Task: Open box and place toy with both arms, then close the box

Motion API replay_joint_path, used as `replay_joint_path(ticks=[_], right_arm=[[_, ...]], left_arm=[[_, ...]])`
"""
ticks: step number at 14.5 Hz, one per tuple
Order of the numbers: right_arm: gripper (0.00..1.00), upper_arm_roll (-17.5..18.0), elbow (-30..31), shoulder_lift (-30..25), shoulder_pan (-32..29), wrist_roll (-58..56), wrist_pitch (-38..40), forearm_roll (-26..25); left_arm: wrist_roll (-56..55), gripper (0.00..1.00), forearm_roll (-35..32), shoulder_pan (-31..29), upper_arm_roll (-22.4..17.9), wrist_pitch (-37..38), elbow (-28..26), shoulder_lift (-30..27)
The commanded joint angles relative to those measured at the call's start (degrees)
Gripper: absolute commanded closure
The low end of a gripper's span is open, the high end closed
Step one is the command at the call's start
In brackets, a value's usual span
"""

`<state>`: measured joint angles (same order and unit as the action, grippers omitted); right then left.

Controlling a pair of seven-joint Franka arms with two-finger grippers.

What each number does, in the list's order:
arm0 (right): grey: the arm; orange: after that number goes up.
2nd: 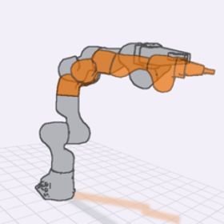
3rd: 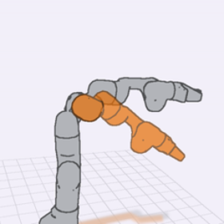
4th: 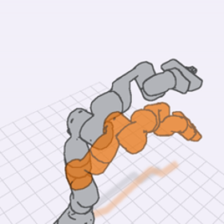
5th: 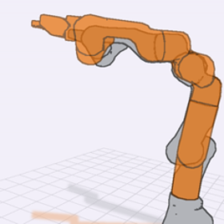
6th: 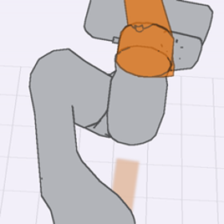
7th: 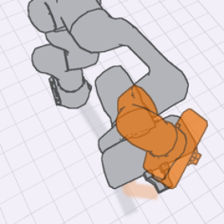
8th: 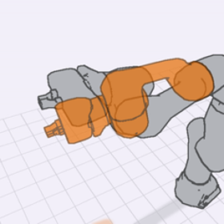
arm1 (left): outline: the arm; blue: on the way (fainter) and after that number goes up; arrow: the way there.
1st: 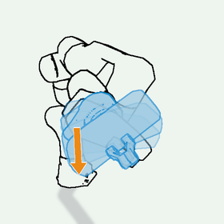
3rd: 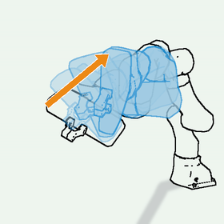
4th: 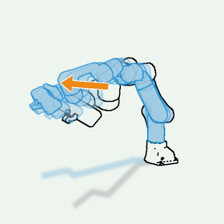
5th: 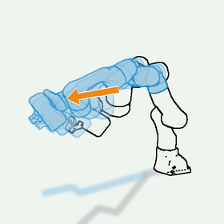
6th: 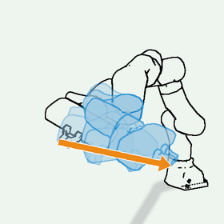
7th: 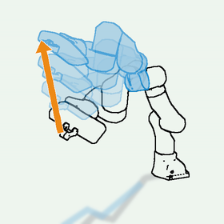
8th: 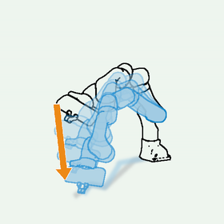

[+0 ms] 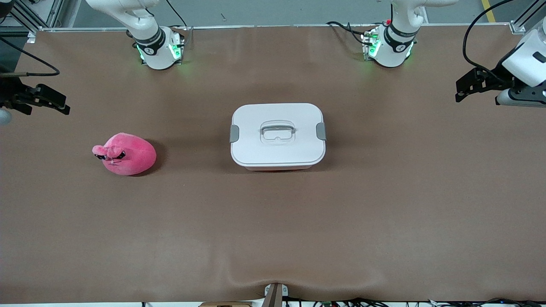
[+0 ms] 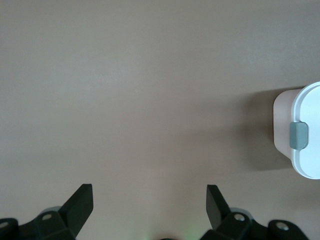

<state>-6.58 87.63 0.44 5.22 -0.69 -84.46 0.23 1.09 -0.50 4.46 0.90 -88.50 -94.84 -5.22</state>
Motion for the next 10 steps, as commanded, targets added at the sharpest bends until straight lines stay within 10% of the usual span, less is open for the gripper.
replay_joint_path(ticks=[1, 10], right_arm=[[0.0, 0.78, 0.35, -0.53, -0.73, 0.69, 0.17, -0.84], [0.0, 0.78, 0.52, -0.53, -0.65, -0.01, 0.0, -0.84]], left_arm=[[-2.21, 0.0, 0.24, 0.11, 0.59, 1.31, 1.77, 0.73], [-3.55, 0.0, 0.23, 0.2, 1.04, 4.47, 2.3, 1.09]])
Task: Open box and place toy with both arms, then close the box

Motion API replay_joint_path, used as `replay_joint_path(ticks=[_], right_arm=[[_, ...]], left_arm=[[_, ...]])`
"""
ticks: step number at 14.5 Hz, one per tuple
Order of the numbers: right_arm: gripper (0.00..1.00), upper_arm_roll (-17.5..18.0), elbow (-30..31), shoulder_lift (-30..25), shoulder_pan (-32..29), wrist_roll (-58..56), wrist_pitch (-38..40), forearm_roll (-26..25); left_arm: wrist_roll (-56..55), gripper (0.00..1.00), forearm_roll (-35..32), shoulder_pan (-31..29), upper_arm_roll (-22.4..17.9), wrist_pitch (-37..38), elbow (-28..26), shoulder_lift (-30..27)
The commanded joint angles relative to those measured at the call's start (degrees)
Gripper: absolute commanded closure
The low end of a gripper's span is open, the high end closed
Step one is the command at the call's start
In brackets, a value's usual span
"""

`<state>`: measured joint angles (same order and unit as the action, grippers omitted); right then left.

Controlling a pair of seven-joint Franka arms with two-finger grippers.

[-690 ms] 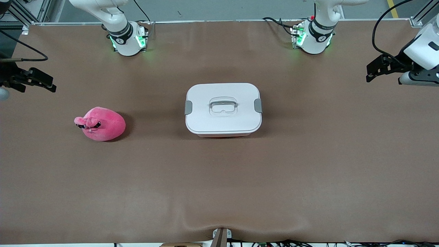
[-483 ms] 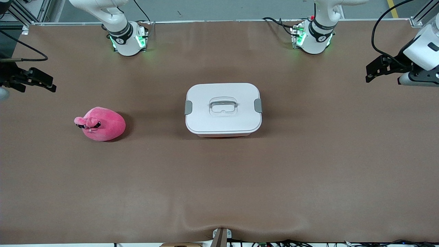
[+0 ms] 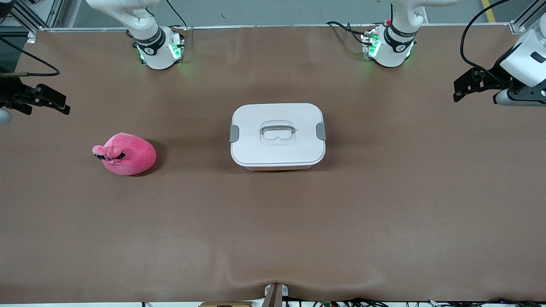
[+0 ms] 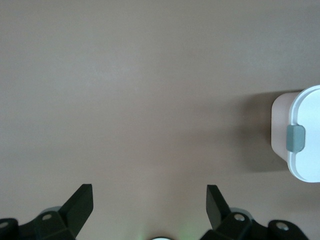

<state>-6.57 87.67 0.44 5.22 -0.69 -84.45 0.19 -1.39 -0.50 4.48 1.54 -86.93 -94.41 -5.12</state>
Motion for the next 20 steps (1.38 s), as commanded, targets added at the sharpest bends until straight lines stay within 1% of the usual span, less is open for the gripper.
replay_joint_path(ticks=[1, 2, 4, 6, 8, 11, 13, 16, 18, 20], right_arm=[[0.0, 0.77, 0.48, -0.35, -0.65, -0.01, -0.01, -0.72], [0.0, 0.77, 0.92, -0.35, -0.56, 0.08, 0.08, -0.8], [0.0, 0.77, 2.58, -0.35, -0.47, -0.01, -0.62, -0.81], [0.0, 1.03, 5.83, -0.87, -0.38, -0.01, -4.47, -0.72], [0.0, 1.56, 9.26, -1.14, -0.29, 0.08, -7.65, -0.37], [0.0, 2.0, 14.08, -1.14, 0.14, -0.01, -12.47, -0.01], [0.0, 2.08, 19.09, -2.36, 0.67, -0.01, -17.56, -0.01], [0.0, 2.35, 23.58, -1.76, 0.85, -0.1, -23.37, -0.19], [0.0, 2.35, 24.56, -0.01, 0.67, -2.1, -25.32, -0.8], [0.0, 2.35, 24.56, 1.93, 0.24, -7.28, -26.37, -0.98]], left_arm=[[-1.76, 0.0, 0.84, 0.53, 0.48, 3.17, 1.69, 0.99], [-2.29, 0.0, 1.11, 0.44, 1.44, 3.26, 0.99, 0.9], [-4.65, 0.0, 1.29, 0.18, 4.95, 3.26, -0.59, 0.9], [-8.7, 0.0, 1.64, 0.79, 5.93, 2.82, -1.65, 1.34], [-12.38, 0.0, 1.64, 0.97, 9.0, -0.15, -3.75, 1.43], [-22.13, 0.0, 1.64, 0.97, 13.83, -2.1, -4.82, 2.74], [-28.2, 0.0, 1.55, 0.88, 17.08, -5.33, -7.17, 2.75], [-38.21, 0.0, 1.46, 1.14, 22.09, -10.08, -10.69, 3.1], [-48.73, 0.0, 1.55, 1.23, 25.69, -13.86, -12.37, 4.32], [-57.89, 0.0, 1.46, 1.15, 28.6, -16.5, -12.37, 6.87]])
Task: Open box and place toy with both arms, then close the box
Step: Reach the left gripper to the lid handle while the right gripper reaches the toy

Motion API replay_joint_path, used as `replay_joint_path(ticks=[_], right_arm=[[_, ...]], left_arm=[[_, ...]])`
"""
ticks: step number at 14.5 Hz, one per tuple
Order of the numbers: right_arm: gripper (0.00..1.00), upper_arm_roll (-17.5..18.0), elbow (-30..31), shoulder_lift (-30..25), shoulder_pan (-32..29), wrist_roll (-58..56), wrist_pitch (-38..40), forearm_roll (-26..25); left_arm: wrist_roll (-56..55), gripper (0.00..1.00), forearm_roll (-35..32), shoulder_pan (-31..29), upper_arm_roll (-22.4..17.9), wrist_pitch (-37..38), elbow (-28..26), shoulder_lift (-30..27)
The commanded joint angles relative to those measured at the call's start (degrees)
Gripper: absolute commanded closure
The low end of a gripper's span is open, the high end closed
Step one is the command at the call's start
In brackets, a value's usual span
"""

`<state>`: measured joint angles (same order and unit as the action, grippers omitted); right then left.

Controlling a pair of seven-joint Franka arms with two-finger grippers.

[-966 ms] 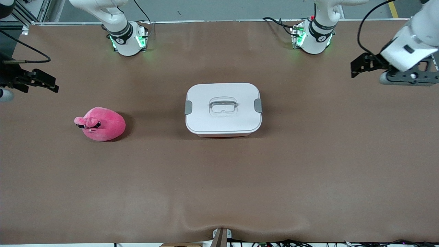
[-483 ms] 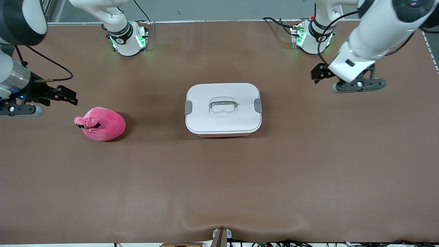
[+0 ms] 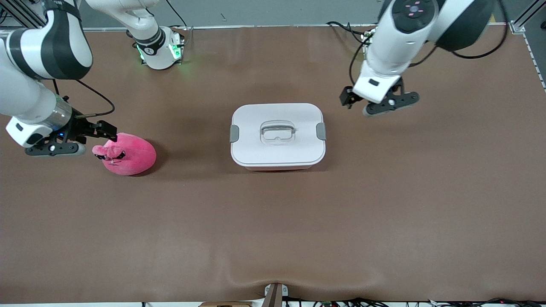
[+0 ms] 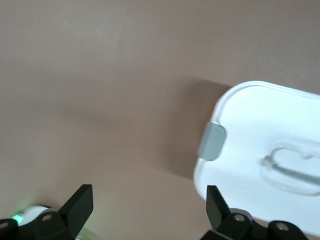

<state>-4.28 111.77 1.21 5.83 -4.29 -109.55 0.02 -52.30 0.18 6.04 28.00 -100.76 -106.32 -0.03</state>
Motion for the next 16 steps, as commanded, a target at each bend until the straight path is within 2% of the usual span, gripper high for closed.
replay_joint_path(ticks=[1, 5, 8, 10, 12, 14, 16], right_arm=[[0.0, 0.06, 0.46, 2.12, -1.16, -4.41, -1.46, -0.82], [0.0, 0.06, 1.6, 5.9, -2.05, -4.5, -2.86, -0.82], [0.0, 0.06, 4.85, 6.35, -2.05, -4.85, -7.6, -0.9], [0.01, 0.06, 5.12, 6.79, -2.14, -8.26, -7.79, -0.9], [0.06, -0.03, 5.12, 6.96, -2.93, -8.54, -7.79, -0.9], [0.22, -0.03, 5.21, 7.23, -3.37, -8.54, -7.96, -0.9], [0.28, 0.06, 6.17, 7.93, -3.89, -8.54, -10.41, -0.9]], left_arm=[[-10.59, 0.0, 0.78, -0.24, 3.01, -4.25, -0.47, 2.66], [-30.71, 0.0, 0.78, 0.11, 7.67, -9.44, -0.38, 6.88], [-48.28, 0.0, 0.35, 3.96, 8.29, -15.68, -0.38, 10.12], [-57.16, 0.0, -0.18, 6.69, 8.29, -18.76, -0.21, 12.06], [-65.08, 0.0, -2.37, 8.28, 8.21, -21.31, 0.67, 14.43], [-71.94, 0.0, -6.32, 10.29, 8.21, -22.29, 1.55, 16.72], [-80.89, 0.0, -12.02, 12.06, 8.21, -23.16, 3.91, 20.22]])
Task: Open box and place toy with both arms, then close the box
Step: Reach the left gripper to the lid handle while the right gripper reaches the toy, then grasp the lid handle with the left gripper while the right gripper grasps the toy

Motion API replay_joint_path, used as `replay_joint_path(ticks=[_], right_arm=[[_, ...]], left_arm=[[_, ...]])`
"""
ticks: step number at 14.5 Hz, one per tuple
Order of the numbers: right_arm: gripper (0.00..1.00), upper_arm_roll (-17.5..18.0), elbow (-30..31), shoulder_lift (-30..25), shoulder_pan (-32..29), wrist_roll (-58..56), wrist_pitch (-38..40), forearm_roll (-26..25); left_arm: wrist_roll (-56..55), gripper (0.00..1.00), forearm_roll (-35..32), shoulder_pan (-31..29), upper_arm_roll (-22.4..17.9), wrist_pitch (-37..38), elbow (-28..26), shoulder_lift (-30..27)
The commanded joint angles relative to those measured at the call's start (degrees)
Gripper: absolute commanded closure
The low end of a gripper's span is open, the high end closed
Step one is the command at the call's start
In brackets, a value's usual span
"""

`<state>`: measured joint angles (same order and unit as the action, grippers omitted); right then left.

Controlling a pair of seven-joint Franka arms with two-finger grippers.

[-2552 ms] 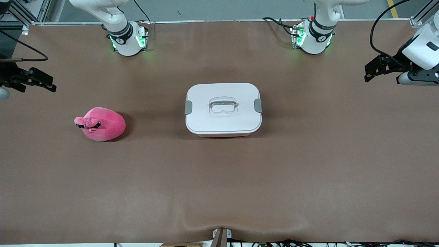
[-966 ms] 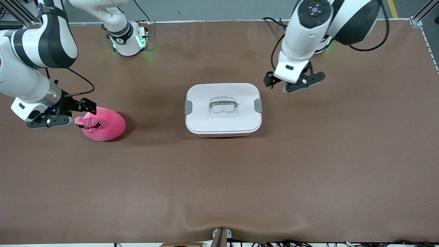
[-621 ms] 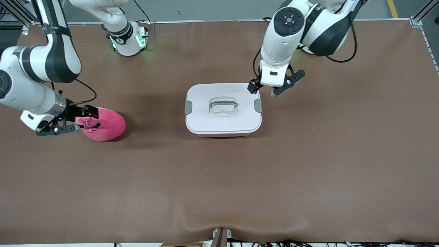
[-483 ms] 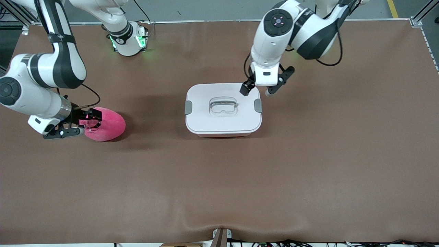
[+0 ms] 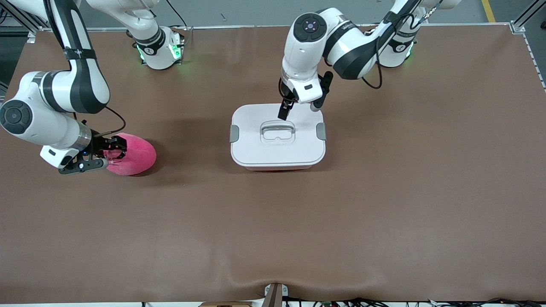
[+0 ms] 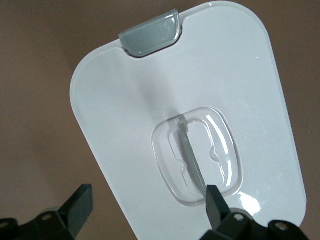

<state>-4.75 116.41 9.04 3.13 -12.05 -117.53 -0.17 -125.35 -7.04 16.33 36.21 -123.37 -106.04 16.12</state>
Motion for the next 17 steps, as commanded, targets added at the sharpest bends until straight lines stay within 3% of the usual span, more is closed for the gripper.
replay_joint_path(ticks=[1, 3, 4, 5, 6, 7, 14, 17], right_arm=[[0.32, 0.53, 2.67, 0.1, -1.29, -0.7, -4.27, -0.71], [0.59, 0.53, 3.13, 0.1, -1.2, -0.7, -4.65, -0.71], [0.7, 0.53, 3.04, 0.02, -1.2, -0.79, -4.38, -0.71], [0.89, 0.62, 2.95, -0.07, -1.29, -0.96, -4.2, -0.71], [1.0, 0.71, 2.69, -0.16, -1.29, -1.66, -3.85, -0.71], [1.0, 0.8, 1.99, -0.33, -1.55, -2.54, -3.59, -0.71], [1.0, 0.97, -4.25, -3.05, -3.31, -11.14, 4.76, -0.44], [1.0, 1.06, -6.53, -4.64, -2.96, -14.05, 9.22, -0.44]], left_arm=[[-12.85, 0.0, -7.44, 2.38, 0.0, -0.64, 5.03, 5.75], [-20.6, 0.02, -10.61, 4.14, 0.0, -0.64, 5.66, 7.08], [-22.37, 0.07, -11.84, 4.23, 0.0, -0.64, 5.75, 7.78], [-23.87, 0.14, -12.47, 4.32, 0.0, -0.73, 5.84, 8.13], [-25.19, 0.21, -13.25, 4.67, 0.0, -1.16, 6.19, 8.92], [-27.03, 0.27, -14.22, 5.02, -0.09, -1.34, 7.15, 9.8], [-32.32, 0.37, -19.5, 4.94, -0.35, -1.34, 9.18, 13.15], [-32.32, 0.57, -19.59, 4.85, -0.35, -1.34, 9.18, 13.32]])
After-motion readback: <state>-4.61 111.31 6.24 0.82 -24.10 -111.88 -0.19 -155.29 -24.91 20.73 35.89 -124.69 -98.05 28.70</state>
